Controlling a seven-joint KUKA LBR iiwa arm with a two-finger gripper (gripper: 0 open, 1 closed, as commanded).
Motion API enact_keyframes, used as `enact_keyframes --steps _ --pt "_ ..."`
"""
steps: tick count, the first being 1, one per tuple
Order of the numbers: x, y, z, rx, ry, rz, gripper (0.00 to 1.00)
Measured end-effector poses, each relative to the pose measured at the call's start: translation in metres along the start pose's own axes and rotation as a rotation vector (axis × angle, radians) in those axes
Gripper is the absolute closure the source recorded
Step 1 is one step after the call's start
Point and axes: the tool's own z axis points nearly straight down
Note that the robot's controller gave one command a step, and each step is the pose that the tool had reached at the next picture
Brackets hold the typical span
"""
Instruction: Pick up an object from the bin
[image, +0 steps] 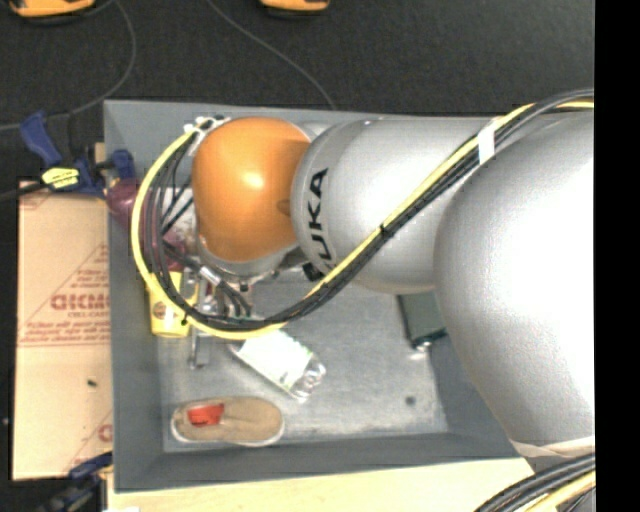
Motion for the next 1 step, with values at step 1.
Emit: enact_keyframes --steps 1 --pt "-0.0020 -0.0013 -0.0052 -0.002 -0.008 0.005 0.00"
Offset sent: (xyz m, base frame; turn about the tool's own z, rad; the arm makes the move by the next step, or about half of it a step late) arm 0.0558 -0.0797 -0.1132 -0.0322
